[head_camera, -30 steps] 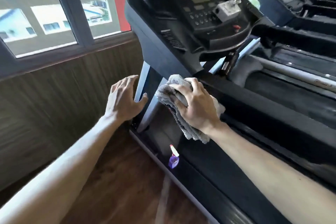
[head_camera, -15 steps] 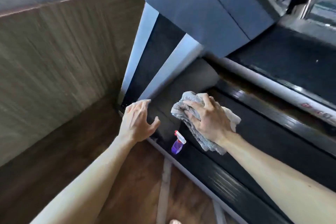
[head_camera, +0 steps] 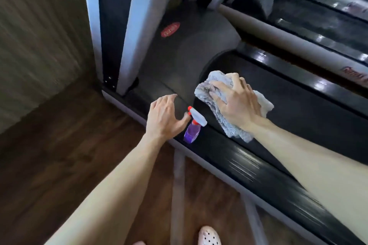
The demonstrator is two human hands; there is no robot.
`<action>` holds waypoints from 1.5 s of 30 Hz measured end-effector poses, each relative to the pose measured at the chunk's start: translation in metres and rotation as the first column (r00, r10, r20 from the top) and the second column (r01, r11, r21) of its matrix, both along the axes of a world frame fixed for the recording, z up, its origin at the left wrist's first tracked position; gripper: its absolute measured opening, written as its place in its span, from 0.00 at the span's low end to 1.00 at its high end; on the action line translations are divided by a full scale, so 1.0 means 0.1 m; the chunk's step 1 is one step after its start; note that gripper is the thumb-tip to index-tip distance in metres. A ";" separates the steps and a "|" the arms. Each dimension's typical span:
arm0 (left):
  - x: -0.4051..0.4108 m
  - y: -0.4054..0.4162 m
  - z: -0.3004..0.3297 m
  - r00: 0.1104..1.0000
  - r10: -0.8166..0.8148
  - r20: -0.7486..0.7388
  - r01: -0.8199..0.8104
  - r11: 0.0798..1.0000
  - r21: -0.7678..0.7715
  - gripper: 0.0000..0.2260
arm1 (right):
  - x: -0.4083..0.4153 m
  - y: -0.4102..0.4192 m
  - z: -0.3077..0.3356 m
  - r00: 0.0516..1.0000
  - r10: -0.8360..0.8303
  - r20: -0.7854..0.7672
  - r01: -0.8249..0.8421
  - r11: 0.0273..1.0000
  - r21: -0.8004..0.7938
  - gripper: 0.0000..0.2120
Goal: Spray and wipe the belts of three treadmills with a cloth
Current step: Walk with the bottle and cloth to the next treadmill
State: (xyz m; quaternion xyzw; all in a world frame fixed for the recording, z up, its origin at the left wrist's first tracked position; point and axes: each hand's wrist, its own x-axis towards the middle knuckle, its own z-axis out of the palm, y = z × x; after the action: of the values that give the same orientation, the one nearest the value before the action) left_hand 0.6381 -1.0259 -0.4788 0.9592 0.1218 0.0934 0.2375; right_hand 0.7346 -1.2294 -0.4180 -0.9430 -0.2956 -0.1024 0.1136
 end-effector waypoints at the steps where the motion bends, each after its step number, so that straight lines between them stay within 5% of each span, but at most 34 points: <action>1: 0.02 -0.04 -0.16 1.000 -0.007 -0.008 0.007 1.000 -0.014 0.38 | 0.02 -0.02 -0.14 1.000 -0.004 0.002 0.004 1.000 0.004 0.16; 10: 0.28 -0.27 -1.17 0.983 -0.056 -0.175 -0.002 0.949 -0.315 0.48 | 0.29 -0.29 -0.99 0.995 -0.102 0.017 0.101 0.994 0.044 0.17; 15: 0.43 -0.54 -1.40 0.970 -0.001 -0.242 -0.130 0.841 -0.526 0.50 | 0.29 -0.44 -1.19 0.992 -0.127 -0.005 0.127 0.989 0.072 0.17; 24: 0.73 -0.88 -1.54 0.942 0.279 -0.185 -0.326 0.636 -0.700 0.36 | 0.34 -0.45 -1.30 0.994 -0.106 0.039 0.102 0.990 0.095 0.17; 28: 0.78 -0.90 -1.50 0.959 0.262 -0.111 -0.263 0.667 -0.697 0.22 | 0.40 -0.48 -1.23 0.993 -0.103 0.060 0.097 0.990 0.101 0.17; 35: 0.67 -0.67 -1.15 0.984 0.160 0.076 -0.085 0.800 -0.594 0.16 | 0.32 -0.50 -1.03 0.990 -0.123 0.063 0.112 0.982 0.154 0.17; 40: 0.45 -0.55 -0.40 0.967 0.005 0.255 0.119 0.876 -0.468 0.12 | 0.07 -0.58 -0.55 0.983 -0.177 0.044 0.161 0.957 0.241 0.19; 45: 0.29 -0.62 0.45 0.936 -0.122 0.331 0.266 0.859 -0.437 0.08 | -0.35 -0.82 0.11 0.962 -0.237 0.138 0.191 0.940 0.283 0.17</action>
State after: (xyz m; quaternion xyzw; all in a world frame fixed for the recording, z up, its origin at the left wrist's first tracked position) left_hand 0.6668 -1.0880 -0.4339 0.8542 0.0063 0.1766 0.4889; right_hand 0.6995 -1.3110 -0.4075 -0.9335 -0.1830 -0.2332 0.2018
